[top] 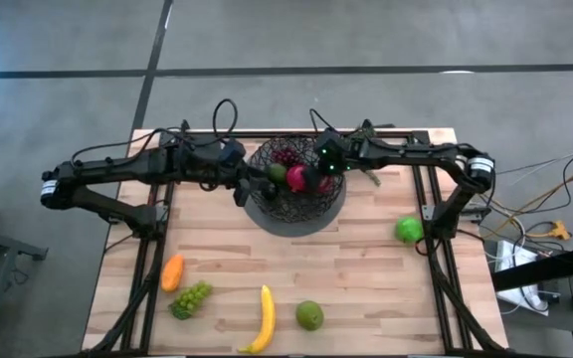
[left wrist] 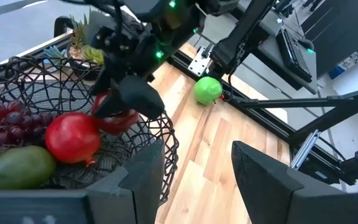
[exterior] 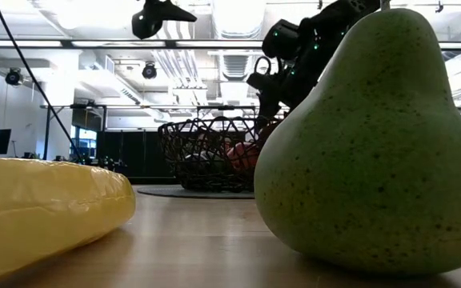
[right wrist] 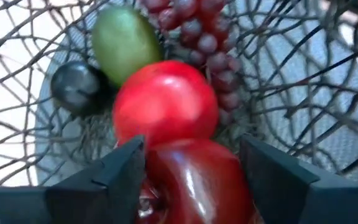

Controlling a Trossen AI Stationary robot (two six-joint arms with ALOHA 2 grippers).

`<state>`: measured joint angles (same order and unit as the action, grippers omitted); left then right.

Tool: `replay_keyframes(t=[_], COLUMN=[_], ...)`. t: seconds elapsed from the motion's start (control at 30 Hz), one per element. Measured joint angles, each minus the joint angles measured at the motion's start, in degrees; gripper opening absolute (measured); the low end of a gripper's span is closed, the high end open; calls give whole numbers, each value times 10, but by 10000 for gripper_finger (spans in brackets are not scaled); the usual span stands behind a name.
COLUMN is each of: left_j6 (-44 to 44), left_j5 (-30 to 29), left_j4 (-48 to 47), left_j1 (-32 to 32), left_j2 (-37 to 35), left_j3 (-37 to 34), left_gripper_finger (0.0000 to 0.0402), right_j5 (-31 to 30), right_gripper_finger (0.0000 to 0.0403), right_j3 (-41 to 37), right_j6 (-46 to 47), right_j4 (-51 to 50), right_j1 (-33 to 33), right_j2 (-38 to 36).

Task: Build produce basket
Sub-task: Put the red apple into the black basket, then put the green apple into the black basket

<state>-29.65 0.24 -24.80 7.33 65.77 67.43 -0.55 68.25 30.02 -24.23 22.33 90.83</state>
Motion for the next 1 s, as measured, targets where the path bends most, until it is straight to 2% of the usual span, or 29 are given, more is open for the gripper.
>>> replay_keyframes(t=[0.27,0.37,0.5,0.67,0.87,1.0], left_j6=[0,-1,0,0,3,5], left_j5=[8,9,9,10,10,10], left_j4=[0,0,1,4,5,3], left_j1=[0,0,0,0,0,0], left_j2=[-1,-1,-1,2,12,19], left_j3=[-1,-1,-1,-3,-3,-3], left_gripper_finger=[171,171,171,171,171,171], right_j5=[-47,-78,-85,-85,-78,-47], right_gripper_finger=[317,322,316,301,297,297], right_j3=[13,20,22,22,21,13], right_j6=[-29,-40,-41,1,2,26], right_j4=[-25,-50,-100,-255,-474,-534], right_j1=[21,20,-2,-56,-141,-181], right_j2=[-30,-71,-138,-206,-227,-224])
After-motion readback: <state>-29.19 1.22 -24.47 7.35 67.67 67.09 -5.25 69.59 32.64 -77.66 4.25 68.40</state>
